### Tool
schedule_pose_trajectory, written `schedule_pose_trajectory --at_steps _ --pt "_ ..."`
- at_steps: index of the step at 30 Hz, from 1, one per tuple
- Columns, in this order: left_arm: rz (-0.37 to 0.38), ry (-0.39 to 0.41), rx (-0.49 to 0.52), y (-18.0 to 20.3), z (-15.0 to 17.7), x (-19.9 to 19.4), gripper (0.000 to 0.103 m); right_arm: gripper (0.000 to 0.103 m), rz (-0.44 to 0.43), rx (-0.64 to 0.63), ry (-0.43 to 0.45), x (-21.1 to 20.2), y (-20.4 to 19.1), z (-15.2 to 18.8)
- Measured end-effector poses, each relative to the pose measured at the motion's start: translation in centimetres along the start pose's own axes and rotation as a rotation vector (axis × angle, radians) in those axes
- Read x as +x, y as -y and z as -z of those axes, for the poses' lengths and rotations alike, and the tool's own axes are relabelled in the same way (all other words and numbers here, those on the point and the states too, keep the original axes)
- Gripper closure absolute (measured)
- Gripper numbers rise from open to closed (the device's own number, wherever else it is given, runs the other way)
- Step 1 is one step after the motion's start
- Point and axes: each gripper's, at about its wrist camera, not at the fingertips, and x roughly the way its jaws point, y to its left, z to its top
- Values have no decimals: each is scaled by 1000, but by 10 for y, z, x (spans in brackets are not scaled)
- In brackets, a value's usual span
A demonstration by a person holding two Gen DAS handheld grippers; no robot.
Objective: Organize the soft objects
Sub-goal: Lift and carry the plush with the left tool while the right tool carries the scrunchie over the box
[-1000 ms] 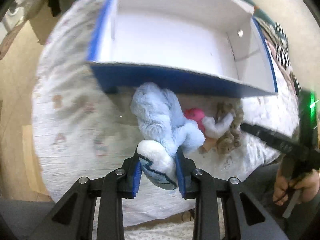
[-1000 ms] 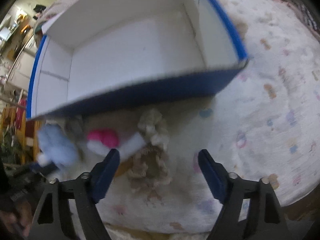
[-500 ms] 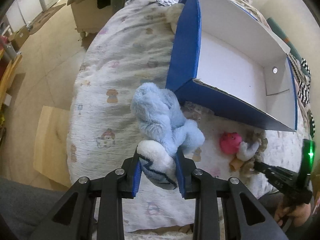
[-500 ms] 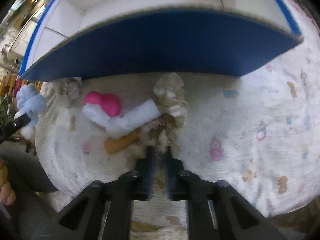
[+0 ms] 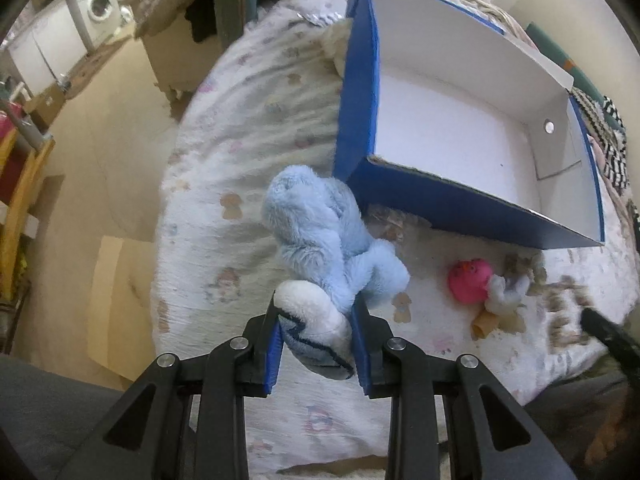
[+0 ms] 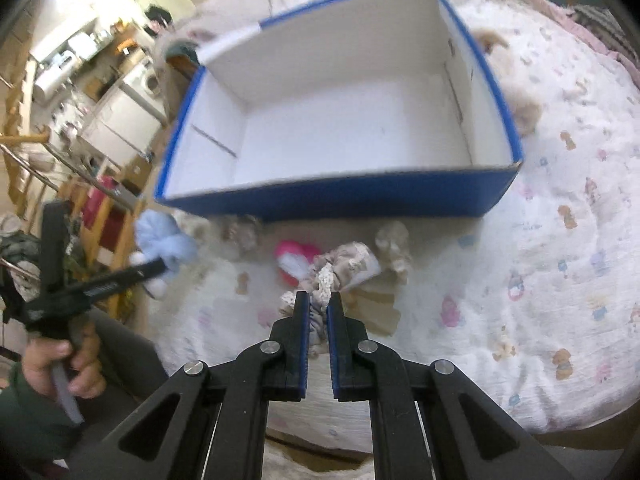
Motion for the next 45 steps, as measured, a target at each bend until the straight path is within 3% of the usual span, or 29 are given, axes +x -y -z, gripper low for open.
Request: schedule_pose_trajectory --at_steps 10,16,19,31,35,45 --pt "-64 174 -11 -2 8 -40 76 93 -67 -13 250 -52 -10 -4" --pt "-70 285 -18 3 10 -72 76 93 -99 -78 436 -87 -32 -8" --pt "-75 354 -8 9 8 -90 76 93 -111 -112 489 -97 -41 -9" --pt "-19 456 80 44 -32 -132 76 93 -132 -126 502 -97 -56 -42" --pt "-49 482 150 62 -49 -124 76 93 -123 -136 495 -90 -57 -60" --pt "-58 456 205 84 -91 -93 76 93 -98 -136 475 -69 -43 -96"
